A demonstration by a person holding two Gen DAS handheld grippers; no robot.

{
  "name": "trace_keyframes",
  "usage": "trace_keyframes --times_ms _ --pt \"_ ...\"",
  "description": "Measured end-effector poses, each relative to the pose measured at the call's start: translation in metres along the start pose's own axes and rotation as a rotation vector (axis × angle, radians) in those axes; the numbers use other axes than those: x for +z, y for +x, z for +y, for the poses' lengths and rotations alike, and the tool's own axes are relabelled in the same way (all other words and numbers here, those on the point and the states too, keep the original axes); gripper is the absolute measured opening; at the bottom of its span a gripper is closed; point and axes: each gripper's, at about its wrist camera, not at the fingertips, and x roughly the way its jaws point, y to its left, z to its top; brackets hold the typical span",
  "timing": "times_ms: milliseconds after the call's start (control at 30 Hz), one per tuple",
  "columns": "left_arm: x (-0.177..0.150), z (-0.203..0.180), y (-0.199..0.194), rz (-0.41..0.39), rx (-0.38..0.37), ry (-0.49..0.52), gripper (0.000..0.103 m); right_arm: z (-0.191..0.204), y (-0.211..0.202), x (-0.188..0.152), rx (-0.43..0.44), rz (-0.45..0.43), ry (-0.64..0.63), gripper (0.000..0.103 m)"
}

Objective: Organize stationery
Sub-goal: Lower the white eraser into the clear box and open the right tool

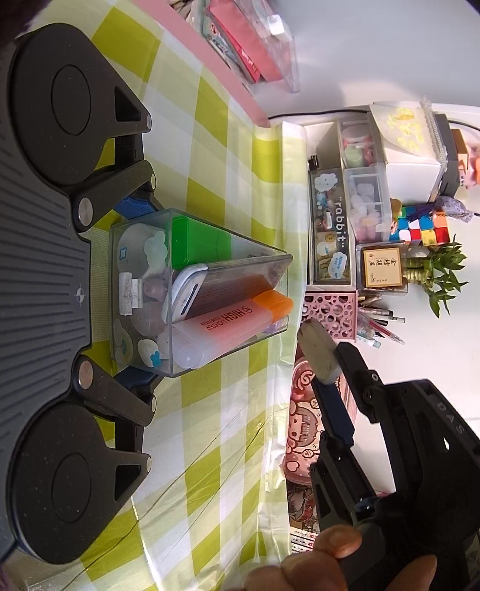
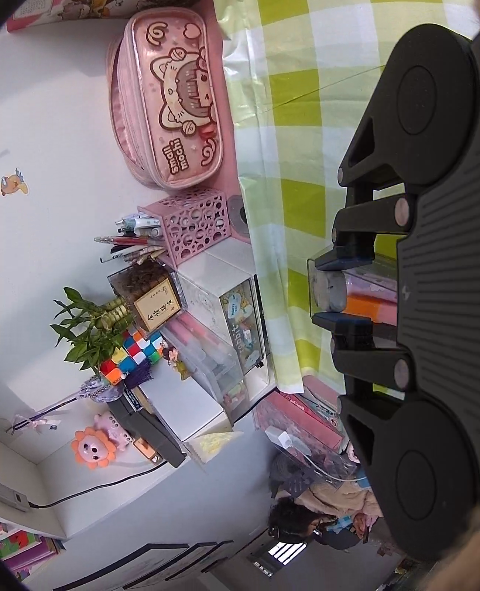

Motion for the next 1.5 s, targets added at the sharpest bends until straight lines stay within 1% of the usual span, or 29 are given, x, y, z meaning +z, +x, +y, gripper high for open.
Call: trace_keyframes --times_ms 67,200,333,400,500,567,633,667,800,933,1067,1167,1300,1400,1500 --pt "0.0 0.0 0.0 0.0 0.0 0.0 0.073 0.006 0.012 0.006 -0.01 0.023 -0.017 0.012" --pt "0.0 0.0 0.0 0.0 0.0 0.0 0.073 0.019 0.031 0.019 0.004 0.046 -0.036 0.012" --pt "0.0 0.0 0.0 -0.001 0.0 0.0 0.073 0.031 0.046 0.025 -0.006 0.053 -0.07 0.012" --pt "0.0 0.0 0.0 -0.001 0.0 0.0 0.073 0.033 0.055 0.026 -0.006 0.074 -0.074 0.012" --pt "0.0 0.0 0.0 -0.001 0.0 -0.001 0.073 0.033 0.072 0.023 -0.059 0.121 -0.086 0.012" --pt "0.001 0.0 -0.001 -0.001 -0.002 -0.001 0.073 0.028 0.076 0.021 -0.081 0.122 -0.074 0.015" --pt "0.002 0.0 0.0 -0.001 -0.001 0.0 0.073 0.025 0.07 0.018 -0.043 0.111 -0.067 0.021" --pt "0.002 0.0 0.0 -0.001 -0.001 0.0 0.073 0.024 0.066 0.017 -0.029 0.104 -0.066 0.022" --pt "0.003 0.0 0.0 -0.001 -0.001 0.0 0.073 0.017 0.046 0.01 -0.059 0.068 -0.057 0.022" --pt "0.002 0.0 0.0 -0.001 -0.001 0.0 0.073 -0.002 0.017 -0.006 -0.061 0.035 0.009 0.022" --pt "0.003 0.0 0.002 0.004 0.001 0.004 0.073 -0.017 -0.007 -0.028 -0.014 0.018 0.069 0.023" --pt "0.005 0.0 0.006 0.018 0.006 0.0 0.073 -0.022 -0.018 -0.037 0.028 0.012 0.092 0.024" --pt "0.016 -0.003 0.013 0.072 0.017 -0.012 0.073 -0.028 -0.032 -0.042 0.068 -0.002 0.113 0.024" --pt "0.028 -0.006 0.023 0.129 0.013 -0.003 0.073 -0.037 -0.045 -0.047 0.06 -0.019 0.131 0.024" --pt "0.041 -0.011 0.038 0.18 -0.004 0.01 0.073 -0.054 -0.059 -0.056 0.061 -0.037 0.177 0.024"
